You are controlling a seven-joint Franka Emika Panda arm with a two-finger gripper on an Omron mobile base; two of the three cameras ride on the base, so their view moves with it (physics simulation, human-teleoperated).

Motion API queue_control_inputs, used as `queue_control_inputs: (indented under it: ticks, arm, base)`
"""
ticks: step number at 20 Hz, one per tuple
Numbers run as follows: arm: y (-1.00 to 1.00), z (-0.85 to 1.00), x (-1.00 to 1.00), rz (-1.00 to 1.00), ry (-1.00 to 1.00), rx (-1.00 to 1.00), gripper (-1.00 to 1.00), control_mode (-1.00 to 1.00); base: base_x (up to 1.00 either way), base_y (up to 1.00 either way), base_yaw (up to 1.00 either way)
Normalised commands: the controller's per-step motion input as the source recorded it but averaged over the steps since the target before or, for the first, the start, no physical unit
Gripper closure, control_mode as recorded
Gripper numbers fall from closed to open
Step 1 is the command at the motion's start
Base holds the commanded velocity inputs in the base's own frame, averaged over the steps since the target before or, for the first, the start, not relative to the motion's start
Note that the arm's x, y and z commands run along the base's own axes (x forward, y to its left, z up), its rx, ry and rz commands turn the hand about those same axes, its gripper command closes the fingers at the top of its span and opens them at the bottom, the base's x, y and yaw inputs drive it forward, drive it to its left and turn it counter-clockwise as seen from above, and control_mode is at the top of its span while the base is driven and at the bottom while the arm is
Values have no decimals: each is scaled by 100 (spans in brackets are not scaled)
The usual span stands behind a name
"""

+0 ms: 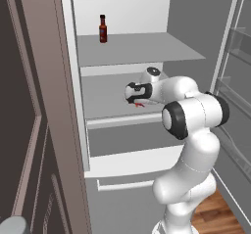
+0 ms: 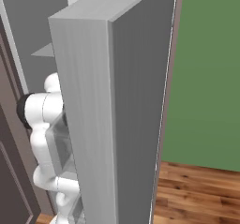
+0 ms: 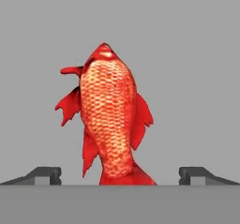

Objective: Take the fish out of the fridge, briefly rinse it in the sink, and place it on the tray next to the sink.

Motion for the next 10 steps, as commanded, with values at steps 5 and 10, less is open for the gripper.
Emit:
queue_control_inputs:
  ticks: [5, 10]
  arm:
    - [3, -23, 25, 0, 0, 0, -100, -100]
    - [0, -24, 13, 0, 0, 0, -100, -100]
  base:
    - [0, 0, 0]
    - [0, 0, 0]
